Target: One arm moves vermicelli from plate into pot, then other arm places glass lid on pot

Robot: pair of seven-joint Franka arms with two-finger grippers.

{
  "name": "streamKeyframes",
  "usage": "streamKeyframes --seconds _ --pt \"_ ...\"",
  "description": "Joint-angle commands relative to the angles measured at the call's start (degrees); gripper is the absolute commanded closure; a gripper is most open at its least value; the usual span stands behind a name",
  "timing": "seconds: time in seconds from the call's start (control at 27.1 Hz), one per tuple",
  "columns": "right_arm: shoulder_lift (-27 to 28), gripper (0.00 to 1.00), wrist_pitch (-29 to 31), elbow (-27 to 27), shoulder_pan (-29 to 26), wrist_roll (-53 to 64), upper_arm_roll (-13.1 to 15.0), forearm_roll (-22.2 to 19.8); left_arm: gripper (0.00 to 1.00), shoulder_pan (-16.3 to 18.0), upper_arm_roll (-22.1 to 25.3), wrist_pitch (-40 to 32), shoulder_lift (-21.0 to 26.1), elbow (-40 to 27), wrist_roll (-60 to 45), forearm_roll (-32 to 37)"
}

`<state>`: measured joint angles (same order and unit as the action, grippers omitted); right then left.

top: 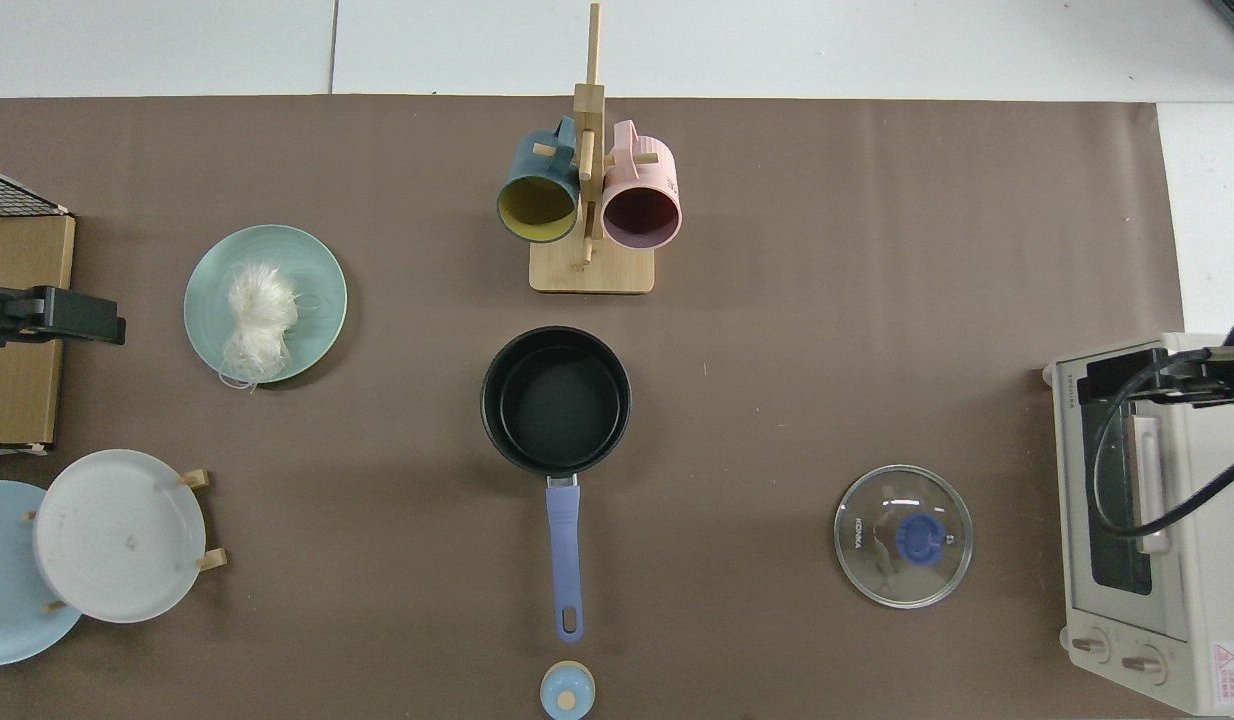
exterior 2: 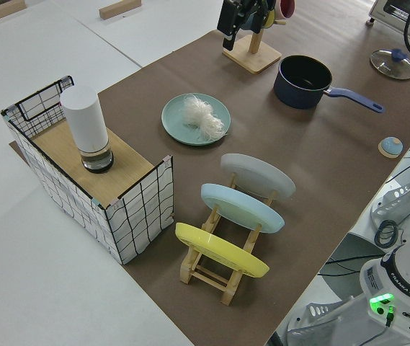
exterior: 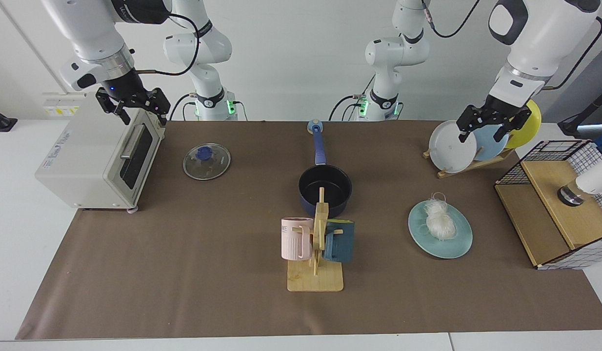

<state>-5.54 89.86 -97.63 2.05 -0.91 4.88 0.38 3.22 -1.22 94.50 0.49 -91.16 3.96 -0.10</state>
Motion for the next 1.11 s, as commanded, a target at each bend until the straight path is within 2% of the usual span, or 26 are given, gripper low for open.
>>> streamKeyframes --seconds 0.0,0.88,1.07 --pt "-0.97 0.0 -0.92 -0.72 -0.9 0.03 -0.49 0.67 0.0 -1.12 0.96 -0.81 -0.93 -0.6 -0.27 -0.34" --pt "-1.85 0.0 -0.83 -0.28 -0.64 0.2 -0.58 0.67 0.0 -1.12 0.87 -0.81 -1.02 -0.6 -0.27 -0.25" --pt "-2.99 0.0 -0.83 -2.47 0.15 0.47 -0.75 0.41 0.0 -1.12 0.95 -0.9 -1.02 -0.6 -0.27 -0.34"
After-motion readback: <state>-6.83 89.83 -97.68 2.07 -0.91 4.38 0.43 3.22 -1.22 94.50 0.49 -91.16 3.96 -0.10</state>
